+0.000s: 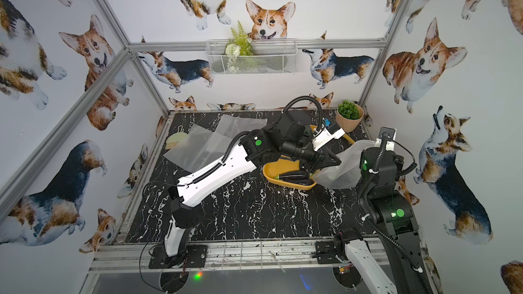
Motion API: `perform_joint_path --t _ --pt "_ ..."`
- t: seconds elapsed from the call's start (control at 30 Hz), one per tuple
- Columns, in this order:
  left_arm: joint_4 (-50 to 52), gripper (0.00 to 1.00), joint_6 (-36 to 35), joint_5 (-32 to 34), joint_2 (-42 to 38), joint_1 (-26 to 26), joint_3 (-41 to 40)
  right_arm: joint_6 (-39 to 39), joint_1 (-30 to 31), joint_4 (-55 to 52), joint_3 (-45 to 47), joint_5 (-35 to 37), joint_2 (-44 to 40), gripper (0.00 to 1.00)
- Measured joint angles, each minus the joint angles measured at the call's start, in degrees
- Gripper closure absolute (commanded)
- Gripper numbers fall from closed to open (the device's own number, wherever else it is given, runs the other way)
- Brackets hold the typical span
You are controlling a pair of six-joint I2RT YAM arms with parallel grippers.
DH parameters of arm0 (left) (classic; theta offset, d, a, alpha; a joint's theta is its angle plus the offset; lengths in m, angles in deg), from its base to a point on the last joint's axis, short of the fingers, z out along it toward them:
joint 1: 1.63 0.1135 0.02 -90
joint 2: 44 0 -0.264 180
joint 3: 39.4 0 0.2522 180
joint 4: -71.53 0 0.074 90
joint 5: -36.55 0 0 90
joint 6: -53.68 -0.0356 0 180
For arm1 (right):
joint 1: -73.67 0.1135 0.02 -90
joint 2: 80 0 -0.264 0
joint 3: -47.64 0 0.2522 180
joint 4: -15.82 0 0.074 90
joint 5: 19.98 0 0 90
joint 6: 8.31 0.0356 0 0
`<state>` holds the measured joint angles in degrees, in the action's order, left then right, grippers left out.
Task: Place the eggplant in a zip-top bag and seal the zipper
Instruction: Place the zipper food storage bag at the center of the board.
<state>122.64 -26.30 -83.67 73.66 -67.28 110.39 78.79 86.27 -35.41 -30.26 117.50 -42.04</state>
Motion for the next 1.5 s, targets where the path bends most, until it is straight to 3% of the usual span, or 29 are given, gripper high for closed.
perform_joint_path --t 0.5,0.7,0.97,1.0,1.03,1.1,1.2,1.33,1.4,1.5 --pt "-1.55 1.0 2.34 -3.32 1.73 0.02 2.8 -2.82 -0.22 -1.29 -5.44 1.99 -2.32 1.0" --pt "-4.61 1.0 6.21 -6.08 7.54 3.98 1.14 -3.02 -0.52 -1.14 3.1 3.54 -1.05 1.0" --pt "-6.34 1.0 6.69 -3.72 19.85 9.18 6.54 1.64 -14.82 6.14 13.62 -4.9 10.86 1.0" --pt "-6.75 0.95 6.69 -3.06 21.49 9.7 6.97 2.16 -15.56 6.6 13.6 -5.75 12.28 1.0" --pt "-7.41 0.84 6.75 -2.12 23.32 10.14 7.65 3.15 -16.26 7.43 13.25 -6.84 14.53 1.0" --pt "-8.26 0.58 6.97 0.07 26.77 10.49 9.09 4.83 -17.53 8.44 11.91 -8.33 19.34 0.89" --pt "-8.63 0.41 6.86 3.54 29.03 10.47 9.66 7.74 -19.63 9.03 11.21 -9.92 24.35 0.63" --pt "-9.18 0.34 6.23 6.97 27.69 11.67 9.75 9.9 -20.48 9.86 10.62 -11.69 26.73 0.42" --pt "-9.68 0.35 6.21 9.18 25.14 13.0 8.02 10.29 -20.48 10.34 9.84 -13.29 27.91 0.24" --pt "-9.81 0.35 6.01 13.07 19.12 15.21 3.04 10.23 -19.56 9.77 6.67 -15.41 29.27 0.13"
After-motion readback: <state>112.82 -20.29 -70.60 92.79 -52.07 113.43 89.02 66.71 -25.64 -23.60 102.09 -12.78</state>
